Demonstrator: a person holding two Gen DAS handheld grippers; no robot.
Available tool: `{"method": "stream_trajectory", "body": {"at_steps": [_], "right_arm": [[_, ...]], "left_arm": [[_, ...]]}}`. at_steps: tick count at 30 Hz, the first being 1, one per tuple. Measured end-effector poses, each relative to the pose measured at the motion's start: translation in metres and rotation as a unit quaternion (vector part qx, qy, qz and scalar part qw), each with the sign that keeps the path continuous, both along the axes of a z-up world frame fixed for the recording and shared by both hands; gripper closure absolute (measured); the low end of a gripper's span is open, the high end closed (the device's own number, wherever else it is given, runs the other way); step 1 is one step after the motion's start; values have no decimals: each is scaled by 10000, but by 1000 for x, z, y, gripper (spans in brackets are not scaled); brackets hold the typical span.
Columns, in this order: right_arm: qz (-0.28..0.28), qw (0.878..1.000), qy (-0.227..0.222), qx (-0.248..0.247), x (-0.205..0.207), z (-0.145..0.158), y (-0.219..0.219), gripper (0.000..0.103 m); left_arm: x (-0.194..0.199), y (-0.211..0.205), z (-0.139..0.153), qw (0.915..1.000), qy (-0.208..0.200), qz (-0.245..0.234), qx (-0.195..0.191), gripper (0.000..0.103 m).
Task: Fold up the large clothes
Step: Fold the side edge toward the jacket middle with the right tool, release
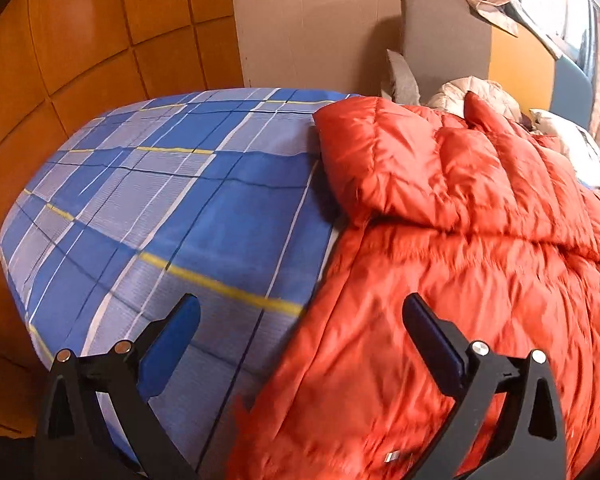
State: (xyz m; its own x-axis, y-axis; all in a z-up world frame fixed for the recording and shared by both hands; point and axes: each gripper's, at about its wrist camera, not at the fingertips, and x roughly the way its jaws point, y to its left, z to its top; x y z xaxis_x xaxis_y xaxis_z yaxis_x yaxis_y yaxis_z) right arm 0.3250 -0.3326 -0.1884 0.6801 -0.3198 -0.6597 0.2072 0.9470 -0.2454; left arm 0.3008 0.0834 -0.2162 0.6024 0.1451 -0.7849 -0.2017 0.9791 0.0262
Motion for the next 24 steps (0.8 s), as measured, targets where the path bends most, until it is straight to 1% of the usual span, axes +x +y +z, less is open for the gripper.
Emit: {"method": "stream_trajectory", "body": {"at_steps": [3,6,9,11,12,15,16,17,18,20,23,24], "right_arm": [[23,9998,59,191,-20,-1,-6,8],[-33,9986,160,495,-40,-3,-16,19],[-92,9964,236,803,-63,-7,-30,20],[-95,9956,290,885,-78,-10,-37,23],[-93,9950,325,935,-85,-11,-40,27],[-110,9916,374,1231,-104,-14,-50,28],[-83,9897,378,1379,-110,-16,-53,28],[-44,9881,385,1488,-113,-17,-55,28],[6,9860,410,1614,-118,-19,-57,28],[67,9845,451,1696,-124,-21,-58,28],[22,9827,449,1798,-135,-26,-67,28],[-2,9798,443,1950,-138,-29,-72,28]], "left_arm": [[-17,6,0,9998,-44,-189,-28,2],[-35,16,-4,9992,46,-341,-200,2],[-55,28,-8,9976,81,-446,-524,2],[-66,32,-9,9966,108,-527,-620,4],[-71,34,-11,9964,138,-558,-624,4],[-81,38,-20,9938,270,-696,-820,15],[-83,39,-22,9926,319,-728,-922,20],[-85,40,-25,9901,363,-776,-1114,23],[-86,42,-27,9883,385,-809,-1238,25],[-88,40,-27,9861,404,-888,-1342,28],[-92,32,-26,9834,438,-1123,-1356,30],[-93,31,-27,9816,447,-1208,-1409,30]]}}
